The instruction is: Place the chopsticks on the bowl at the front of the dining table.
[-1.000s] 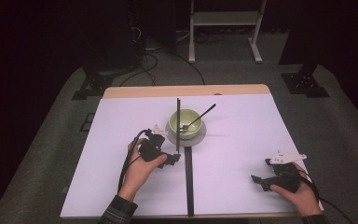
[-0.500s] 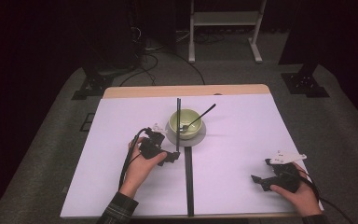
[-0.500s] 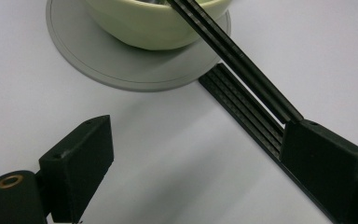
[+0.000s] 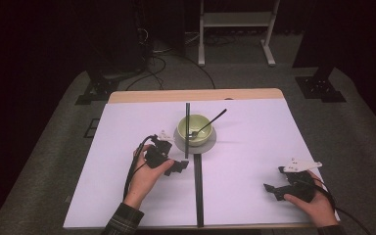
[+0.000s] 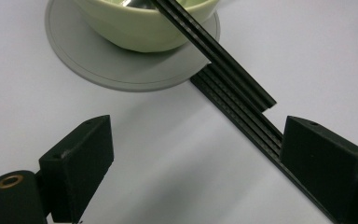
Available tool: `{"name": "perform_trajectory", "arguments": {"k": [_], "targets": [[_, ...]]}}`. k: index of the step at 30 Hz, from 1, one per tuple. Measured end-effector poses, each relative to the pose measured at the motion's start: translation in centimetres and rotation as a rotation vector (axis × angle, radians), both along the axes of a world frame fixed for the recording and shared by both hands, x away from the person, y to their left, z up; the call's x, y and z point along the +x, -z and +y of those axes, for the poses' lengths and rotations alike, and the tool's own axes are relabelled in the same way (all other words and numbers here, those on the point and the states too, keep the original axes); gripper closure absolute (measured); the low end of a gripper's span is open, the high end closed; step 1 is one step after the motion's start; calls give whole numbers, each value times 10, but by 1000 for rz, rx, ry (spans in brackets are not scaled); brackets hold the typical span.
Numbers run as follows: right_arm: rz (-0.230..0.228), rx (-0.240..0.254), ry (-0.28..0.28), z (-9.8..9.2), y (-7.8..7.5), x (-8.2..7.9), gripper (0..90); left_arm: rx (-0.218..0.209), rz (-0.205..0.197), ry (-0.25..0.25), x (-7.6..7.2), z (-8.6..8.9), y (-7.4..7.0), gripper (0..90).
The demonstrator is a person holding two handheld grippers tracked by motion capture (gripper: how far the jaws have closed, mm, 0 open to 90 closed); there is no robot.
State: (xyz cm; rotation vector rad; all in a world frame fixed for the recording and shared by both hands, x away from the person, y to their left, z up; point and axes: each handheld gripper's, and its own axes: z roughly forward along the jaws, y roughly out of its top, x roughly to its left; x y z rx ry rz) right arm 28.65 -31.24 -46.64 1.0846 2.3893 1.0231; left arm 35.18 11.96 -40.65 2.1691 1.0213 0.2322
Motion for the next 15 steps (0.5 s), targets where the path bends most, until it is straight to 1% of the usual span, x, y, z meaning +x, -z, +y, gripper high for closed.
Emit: {"name": "perform_trajectory", "arguments": {"k": [5,9,15], "targets": [[1,2,-1,0,0,0,100,-7,-13,7,-7,9,-5,89],[-1,2,0,0,0,0,100,-20,-35,18,-15,16,-9,89],[-2,0,0,0,0,0,100,-27,-61,33,-24,27,-14,89]]}}
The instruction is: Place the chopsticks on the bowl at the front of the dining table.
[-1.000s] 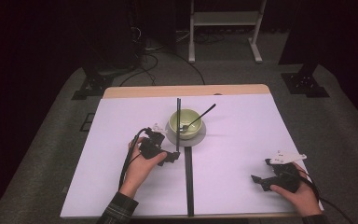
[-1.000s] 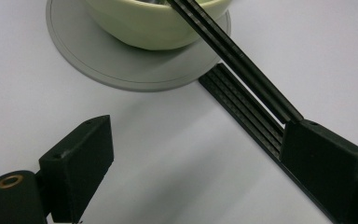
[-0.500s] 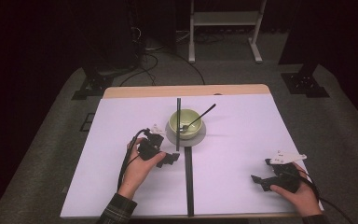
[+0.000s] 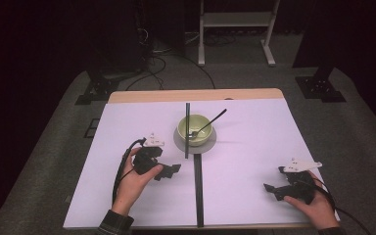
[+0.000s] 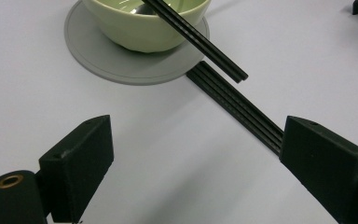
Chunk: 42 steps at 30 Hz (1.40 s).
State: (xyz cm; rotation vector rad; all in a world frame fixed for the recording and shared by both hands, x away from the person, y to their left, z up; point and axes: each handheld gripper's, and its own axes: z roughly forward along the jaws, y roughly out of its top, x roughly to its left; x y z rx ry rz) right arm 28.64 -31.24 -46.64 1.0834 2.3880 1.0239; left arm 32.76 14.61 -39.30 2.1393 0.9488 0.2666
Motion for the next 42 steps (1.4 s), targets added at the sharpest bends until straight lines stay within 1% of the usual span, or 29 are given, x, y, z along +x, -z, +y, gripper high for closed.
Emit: {"name": "perform_trajectory", "arguments": {"k": [5,8,10,20,22,26,29,30,32,35,37,42], "targets": [[0,0,0,0,0,0,100,-5,-13,1,-10,13,-2,88],[0,0,1,0,0,0,100,0,-26,-3,-15,21,-3,89],[0,0,0,0,0,0,100,-2,-24,-4,-17,26,-2,89],[0,0,0,0,0,0,100,18,-39,-1,-28,47,7,89],[0,0,0,0,0,0,100,32,-52,4,-31,50,9,89],[0,0,0,0,0,0,100,49,-51,-4,-34,55,15,88],[0,0,0,0,0,0,100,55,-44,-10,-36,60,20,89],[0,0,0,0,0,0,100,56,-48,-11,-37,61,22,89],[-1,0,0,0,0,0,100,57,-44,-11,-38,63,26,89],[0,0,0,0,0,0,100,74,-43,-20,-40,64,33,89],[-1,0,0,0,0,0,100,77,-31,-18,-41,67,37,89],[0,0,0,0,0,0,100,93,-23,-27,-42,69,44,88]]}}
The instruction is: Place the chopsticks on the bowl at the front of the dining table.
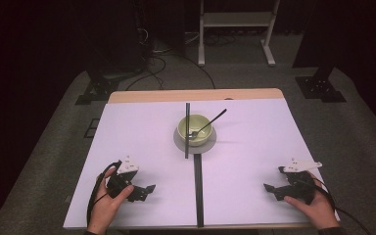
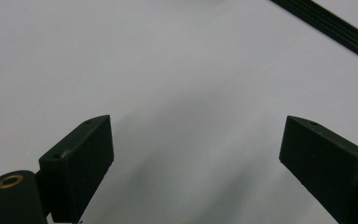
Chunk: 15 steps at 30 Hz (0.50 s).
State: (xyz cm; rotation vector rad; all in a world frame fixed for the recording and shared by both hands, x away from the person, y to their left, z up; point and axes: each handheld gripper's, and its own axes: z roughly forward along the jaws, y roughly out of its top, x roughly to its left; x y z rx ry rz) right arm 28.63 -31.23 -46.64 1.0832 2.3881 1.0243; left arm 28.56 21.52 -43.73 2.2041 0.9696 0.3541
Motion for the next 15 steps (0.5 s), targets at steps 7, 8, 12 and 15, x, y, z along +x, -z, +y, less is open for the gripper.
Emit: {"name": "perform_trajectory", "arguments": {"k": [7,8,12,15], "targets": [[0,0,0,0,0,0,100,27,-2,-11,-3,3,7,89],[0,0,0,0,0,0,100,29,0,-10,-3,3,8,89],[0,0,0,0,0,0,100,35,10,-9,-4,4,15,89],[0,0,0,0,0,0,100,44,0,-4,-4,3,16,88]]}}
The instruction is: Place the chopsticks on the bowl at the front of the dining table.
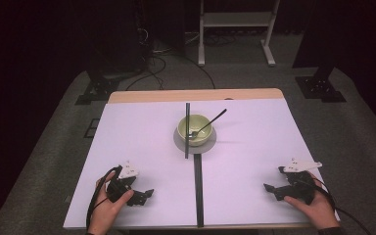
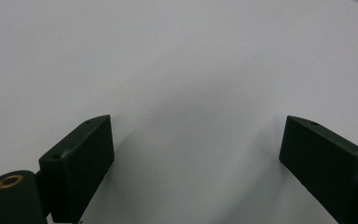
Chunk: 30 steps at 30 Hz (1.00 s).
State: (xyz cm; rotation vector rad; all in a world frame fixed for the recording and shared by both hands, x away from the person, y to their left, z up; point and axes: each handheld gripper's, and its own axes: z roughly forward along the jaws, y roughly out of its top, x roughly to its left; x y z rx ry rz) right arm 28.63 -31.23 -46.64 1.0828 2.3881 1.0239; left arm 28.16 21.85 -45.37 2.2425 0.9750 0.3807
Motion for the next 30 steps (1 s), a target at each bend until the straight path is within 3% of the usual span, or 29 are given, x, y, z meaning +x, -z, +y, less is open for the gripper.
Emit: {"name": "perform_trajectory", "arguments": {"k": [4,11,30], "targets": [[0,0,0,0,0,0,100,0,-18,3,-2,0,2,88],[0,0,0,0,0,0,100,-44,-66,10,-7,4,8,73],[1,-1,0,0,0,0,100,-48,-72,12,-8,5,9,72]]}}
